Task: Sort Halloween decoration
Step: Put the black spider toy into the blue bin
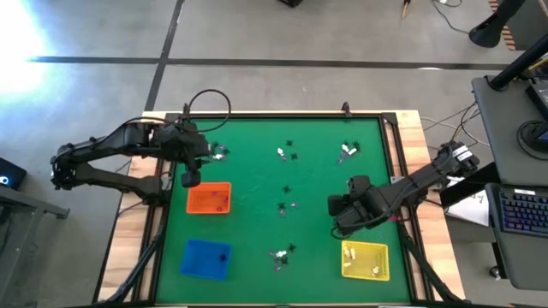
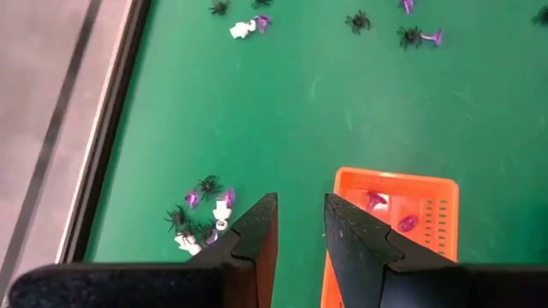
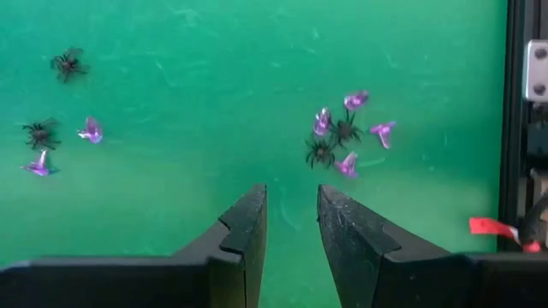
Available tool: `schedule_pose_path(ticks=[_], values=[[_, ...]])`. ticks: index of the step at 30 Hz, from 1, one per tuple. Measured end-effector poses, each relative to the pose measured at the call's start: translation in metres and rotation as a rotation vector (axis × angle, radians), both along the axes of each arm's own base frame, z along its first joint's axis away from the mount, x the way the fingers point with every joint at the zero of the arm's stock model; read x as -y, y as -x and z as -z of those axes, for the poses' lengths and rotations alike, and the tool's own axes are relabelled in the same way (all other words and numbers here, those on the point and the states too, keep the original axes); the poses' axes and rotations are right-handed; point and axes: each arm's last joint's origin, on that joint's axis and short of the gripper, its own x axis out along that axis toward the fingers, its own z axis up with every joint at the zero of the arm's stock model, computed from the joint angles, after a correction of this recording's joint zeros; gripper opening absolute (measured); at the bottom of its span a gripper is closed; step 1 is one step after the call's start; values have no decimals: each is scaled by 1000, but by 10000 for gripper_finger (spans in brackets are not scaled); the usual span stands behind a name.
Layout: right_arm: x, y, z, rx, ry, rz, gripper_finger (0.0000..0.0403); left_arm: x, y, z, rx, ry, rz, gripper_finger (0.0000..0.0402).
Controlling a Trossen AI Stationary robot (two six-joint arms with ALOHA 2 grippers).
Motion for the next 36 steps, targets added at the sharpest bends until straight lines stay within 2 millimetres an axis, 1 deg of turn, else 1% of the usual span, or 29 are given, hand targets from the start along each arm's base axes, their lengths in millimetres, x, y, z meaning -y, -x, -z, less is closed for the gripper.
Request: schedule_pose_path(ticks=[6,9,11,15,17,21,26,29,31,36], values=[[15,-3,-4,-12,18,-51,102,2,12,-2,36,2,-45,91],[23,-6,-4,-36,19,-90,102,2,11,0,56,28,-67,107],[29,-7,-5,-56,21,-120,102,2,4,5,72,63,-63,120],[44,-11,-5,-103,23,-194,100,-1,-18,20,90,124,-58,135],[52,-12,-6,-125,23,-240,101,-3,-30,25,99,123,-57,135],[64,-10,-11,-151,23,-319,102,-7,-52,29,155,98,-32,129],[74,-3,-21,-144,24,-395,95,-13,-70,33,170,30,-3,120],[80,2,-27,-130,31,-436,91,-22,-77,38,151,-14,-16,115],[85,6,-32,-122,54,-450,90,-29,-78,42,123,-32,-55,112],[94,12,-39,-109,78,-483,89,-54,-70,47,61,-58,-183,109]])
